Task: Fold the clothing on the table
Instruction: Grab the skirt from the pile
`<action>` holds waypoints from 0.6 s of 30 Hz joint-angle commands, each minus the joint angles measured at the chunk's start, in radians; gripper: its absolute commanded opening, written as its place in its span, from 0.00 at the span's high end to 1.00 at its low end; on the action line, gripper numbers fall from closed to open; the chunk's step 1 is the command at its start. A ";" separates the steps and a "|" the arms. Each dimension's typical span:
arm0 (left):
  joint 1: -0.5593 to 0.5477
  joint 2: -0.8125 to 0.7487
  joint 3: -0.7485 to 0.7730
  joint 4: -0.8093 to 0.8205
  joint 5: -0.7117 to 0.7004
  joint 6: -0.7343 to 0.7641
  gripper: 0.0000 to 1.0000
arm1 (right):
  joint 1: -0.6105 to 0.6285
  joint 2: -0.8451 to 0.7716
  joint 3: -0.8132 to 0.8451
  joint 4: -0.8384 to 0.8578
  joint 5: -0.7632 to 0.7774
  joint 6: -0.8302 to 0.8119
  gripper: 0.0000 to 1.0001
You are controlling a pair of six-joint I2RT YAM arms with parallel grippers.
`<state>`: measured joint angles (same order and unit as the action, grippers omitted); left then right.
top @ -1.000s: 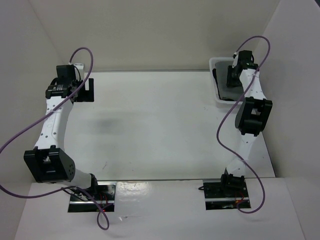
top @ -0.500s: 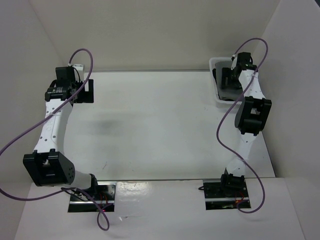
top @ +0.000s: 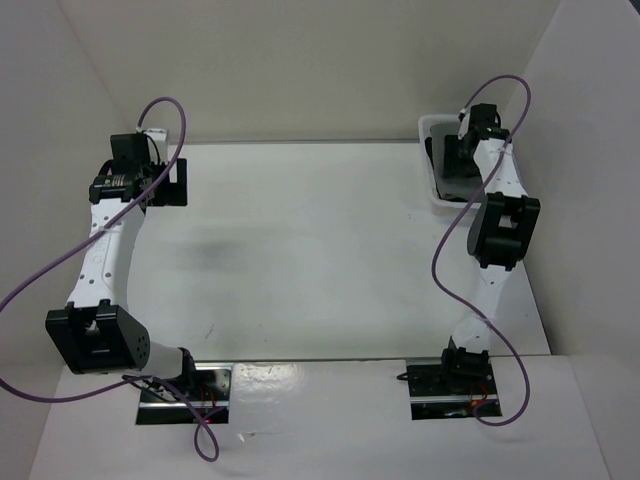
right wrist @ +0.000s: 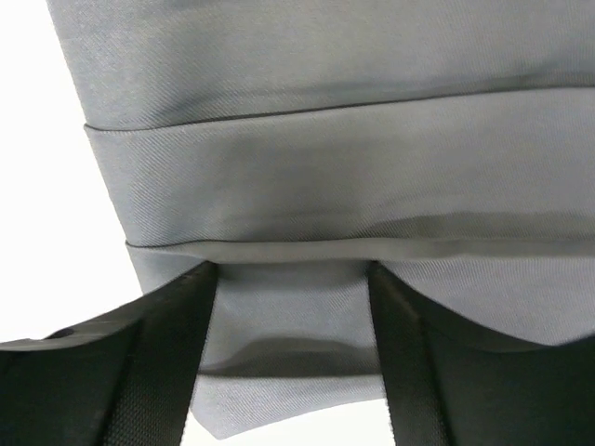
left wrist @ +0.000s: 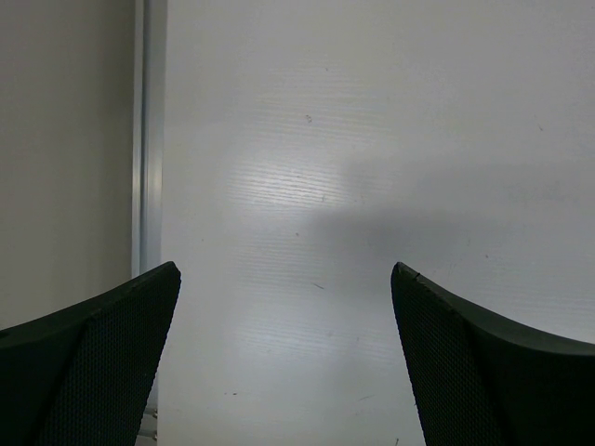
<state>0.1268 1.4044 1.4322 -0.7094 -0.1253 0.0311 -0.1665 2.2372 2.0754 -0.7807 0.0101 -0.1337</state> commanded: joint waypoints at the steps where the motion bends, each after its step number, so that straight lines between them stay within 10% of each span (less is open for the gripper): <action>1: 0.002 -0.035 -0.012 0.028 0.012 0.024 0.00 | 0.022 0.047 0.055 -0.006 -0.004 -0.004 0.32; 11: 0.002 -0.044 -0.012 0.019 0.003 0.033 0.00 | 0.032 0.104 0.091 -0.017 -0.035 -0.023 0.68; 15: 0.002 -0.044 -0.012 0.019 0.003 0.033 0.00 | 0.032 0.095 0.100 -0.026 -0.007 -0.023 1.00; 18: 0.002 -0.044 -0.012 0.019 0.003 0.033 0.00 | 0.032 0.058 0.100 -0.026 0.002 -0.023 1.00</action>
<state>0.1268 1.3914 1.4261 -0.7097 -0.1257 0.0525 -0.1455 2.3157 2.1380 -0.7918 -0.0074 -0.1520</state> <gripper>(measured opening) 1.001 0.009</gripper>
